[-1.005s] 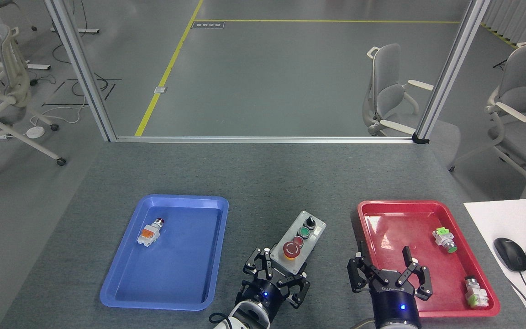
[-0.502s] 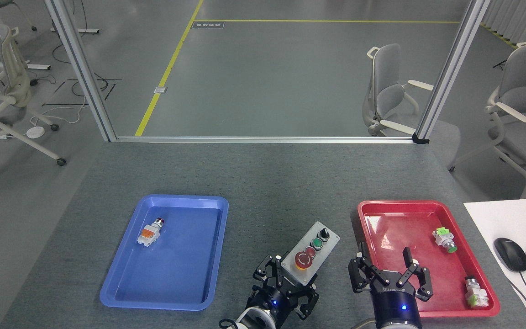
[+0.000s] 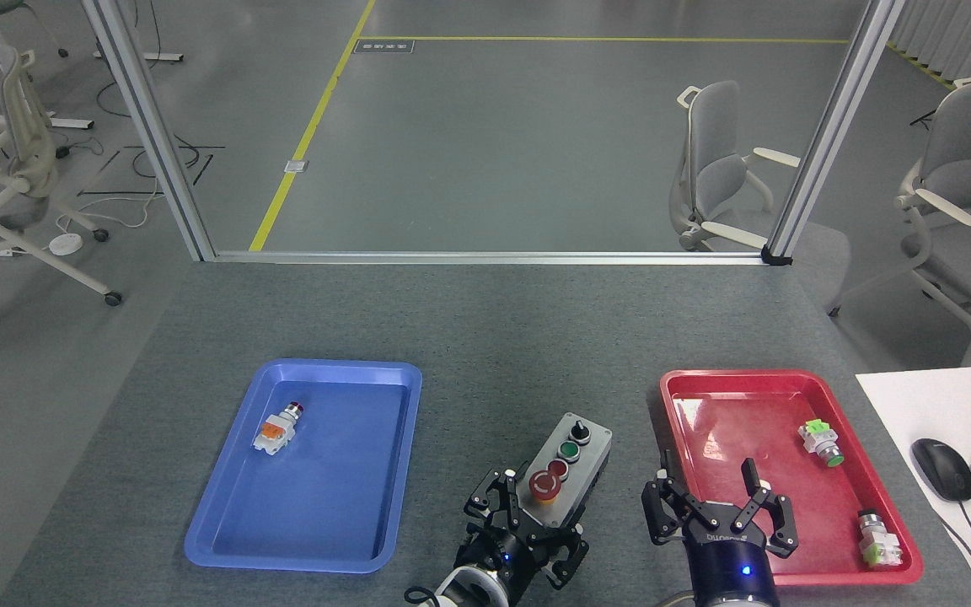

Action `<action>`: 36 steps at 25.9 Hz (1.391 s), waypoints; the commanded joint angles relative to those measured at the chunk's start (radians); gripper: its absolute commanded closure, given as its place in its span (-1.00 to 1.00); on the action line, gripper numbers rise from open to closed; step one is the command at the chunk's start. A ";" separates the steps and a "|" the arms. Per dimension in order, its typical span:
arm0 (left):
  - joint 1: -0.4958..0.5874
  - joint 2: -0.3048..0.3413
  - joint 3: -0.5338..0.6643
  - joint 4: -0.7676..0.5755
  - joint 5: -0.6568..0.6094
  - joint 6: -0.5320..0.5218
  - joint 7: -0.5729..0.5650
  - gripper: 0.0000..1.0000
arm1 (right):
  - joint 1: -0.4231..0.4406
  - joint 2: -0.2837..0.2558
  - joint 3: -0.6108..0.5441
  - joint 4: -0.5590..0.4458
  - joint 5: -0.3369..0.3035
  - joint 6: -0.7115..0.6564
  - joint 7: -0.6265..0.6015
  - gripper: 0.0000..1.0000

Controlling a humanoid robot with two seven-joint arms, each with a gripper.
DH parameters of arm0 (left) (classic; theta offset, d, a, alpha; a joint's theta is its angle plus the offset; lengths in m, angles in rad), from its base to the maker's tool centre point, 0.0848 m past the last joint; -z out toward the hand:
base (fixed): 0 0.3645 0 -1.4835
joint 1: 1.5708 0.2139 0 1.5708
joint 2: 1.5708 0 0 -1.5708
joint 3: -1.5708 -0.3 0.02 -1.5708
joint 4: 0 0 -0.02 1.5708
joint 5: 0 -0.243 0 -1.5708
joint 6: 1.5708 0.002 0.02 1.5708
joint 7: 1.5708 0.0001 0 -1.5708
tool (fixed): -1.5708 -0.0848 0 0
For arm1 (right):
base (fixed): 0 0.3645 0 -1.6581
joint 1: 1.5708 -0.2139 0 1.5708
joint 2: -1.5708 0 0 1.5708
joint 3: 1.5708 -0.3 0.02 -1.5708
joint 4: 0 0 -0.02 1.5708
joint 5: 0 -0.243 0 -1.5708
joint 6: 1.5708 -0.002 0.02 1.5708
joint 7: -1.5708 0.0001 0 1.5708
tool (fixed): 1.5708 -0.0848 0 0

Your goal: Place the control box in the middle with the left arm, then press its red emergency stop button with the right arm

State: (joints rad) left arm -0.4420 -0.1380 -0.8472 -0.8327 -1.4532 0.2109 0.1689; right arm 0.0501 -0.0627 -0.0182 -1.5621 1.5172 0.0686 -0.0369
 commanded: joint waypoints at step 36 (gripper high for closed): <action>0.341 0.408 0.985 -0.551 0.309 -0.304 0.012 -0.98 | 0.017 0.046 0.161 0.010 0.031 -0.049 0.049 1.00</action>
State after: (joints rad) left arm -0.0272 0.2682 0.0914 -1.4726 -1.1829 -0.0909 0.1826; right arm 0.0682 -0.0323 0.1090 -1.5586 1.5464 0.0123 -0.0037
